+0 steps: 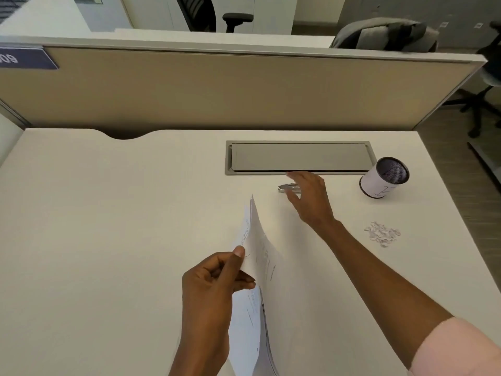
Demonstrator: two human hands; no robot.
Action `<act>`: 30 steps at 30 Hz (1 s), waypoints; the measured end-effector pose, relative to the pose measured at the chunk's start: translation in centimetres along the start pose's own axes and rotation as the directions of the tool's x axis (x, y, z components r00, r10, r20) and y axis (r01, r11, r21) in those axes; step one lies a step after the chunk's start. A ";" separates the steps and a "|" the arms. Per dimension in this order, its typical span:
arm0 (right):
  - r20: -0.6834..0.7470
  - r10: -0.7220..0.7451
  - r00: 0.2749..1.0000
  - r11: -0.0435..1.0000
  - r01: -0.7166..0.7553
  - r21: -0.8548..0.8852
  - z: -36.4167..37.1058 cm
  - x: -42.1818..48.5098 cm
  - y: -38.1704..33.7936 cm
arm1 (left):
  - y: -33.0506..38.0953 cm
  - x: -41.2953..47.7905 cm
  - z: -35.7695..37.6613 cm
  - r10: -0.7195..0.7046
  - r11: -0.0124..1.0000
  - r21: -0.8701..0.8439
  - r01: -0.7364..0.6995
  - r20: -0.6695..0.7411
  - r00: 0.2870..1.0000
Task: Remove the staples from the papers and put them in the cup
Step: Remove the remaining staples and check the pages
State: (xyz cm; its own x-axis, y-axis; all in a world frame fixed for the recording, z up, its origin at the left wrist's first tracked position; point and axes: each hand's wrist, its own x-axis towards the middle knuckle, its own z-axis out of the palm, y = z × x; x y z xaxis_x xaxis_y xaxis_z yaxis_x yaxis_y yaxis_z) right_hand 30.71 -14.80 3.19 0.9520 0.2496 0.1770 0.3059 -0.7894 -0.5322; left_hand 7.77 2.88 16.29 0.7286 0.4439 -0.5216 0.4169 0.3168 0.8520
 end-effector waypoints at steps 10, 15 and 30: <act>0.024 -0.212 0.977 0.849 0.172 0.500 -12.8 -17.3 -15.0 | 0.9 -6.0 0.6 0.186 0.982 0.019 -0.187 0.040 0.982; -0.064 -0.236 0.970 0.853 0.238 0.464 -14.7 -20.2 -14.5 | 1.0 -9.6 0.8 0.258 0.964 0.039 -0.263 0.098 0.961; -0.214 -0.330 0.919 0.884 0.381 0.272 -19.0 -25.3 -16.4 | 0.2 -14.8 -0.2 0.320 0.943 0.003 -0.333 0.276 0.906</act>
State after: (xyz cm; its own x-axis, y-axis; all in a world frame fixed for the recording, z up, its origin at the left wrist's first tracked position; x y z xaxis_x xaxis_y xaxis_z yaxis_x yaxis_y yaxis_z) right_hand 1.46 -18.88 23.19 0.7727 0.3698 0.5158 0.6347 -0.4503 -0.6280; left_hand -3.03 -3.51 24.22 0.9438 0.2720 -0.1878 0.1518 0.1482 0.9772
